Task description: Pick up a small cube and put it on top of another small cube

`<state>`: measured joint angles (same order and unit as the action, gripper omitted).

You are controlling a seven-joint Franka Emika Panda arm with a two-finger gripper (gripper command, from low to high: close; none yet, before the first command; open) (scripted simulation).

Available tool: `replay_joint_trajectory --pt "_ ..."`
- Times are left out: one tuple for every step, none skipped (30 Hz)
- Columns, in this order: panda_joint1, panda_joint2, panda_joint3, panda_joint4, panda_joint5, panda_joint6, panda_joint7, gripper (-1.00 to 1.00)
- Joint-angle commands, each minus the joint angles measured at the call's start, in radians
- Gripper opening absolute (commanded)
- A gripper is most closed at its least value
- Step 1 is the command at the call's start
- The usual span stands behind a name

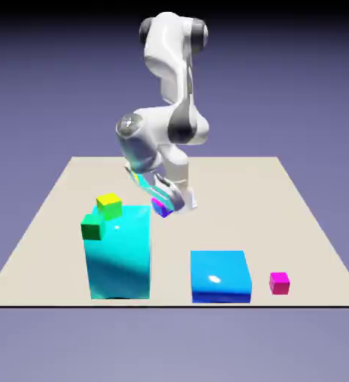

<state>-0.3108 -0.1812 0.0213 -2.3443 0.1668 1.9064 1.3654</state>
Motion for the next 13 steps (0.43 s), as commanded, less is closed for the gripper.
replay_joint_trajectory --pt "-0.029 -0.016 -0.017 0.036 -0.031 -0.012 0.005 -1.00" --pt "-0.057 -0.033 -0.033 0.073 -0.060 -0.024 0.010 -1.00" --pt "-0.086 -0.049 -0.049 0.109 -0.089 -0.036 0.015 -1.00" --pt "-0.117 -0.059 -0.043 0.120 -0.101 -0.014 0.042 -1.00" --pt "-0.117 -0.059 -0.043 0.120 -0.101 -0.013 0.042 -1.00" --pt "-0.116 -0.047 -0.042 0.089 -0.099 0.030 0.040 -1.00" --pt "-0.115 -0.035 -0.041 0.057 -0.097 0.073 0.039 -1.00" --pt "-0.114 -0.023 -0.040 0.026 -0.095 0.117 0.037 -1.00" --pt "-0.113 -0.012 -0.039 -0.006 -0.093 0.160 0.035 -1.00" --pt "-0.113 -0.009 -0.038 -0.013 -0.092 0.170 0.035 -1.00" --pt "-0.113 -0.009 -0.038 -0.013 -0.092 0.170 0.035 1.00" --pt "-0.113 -0.009 -0.038 -0.013 -0.092 0.170 0.035 1.00" --pt "-0.114 -0.021 -0.040 0.018 -0.094 0.127 0.037 1.00"
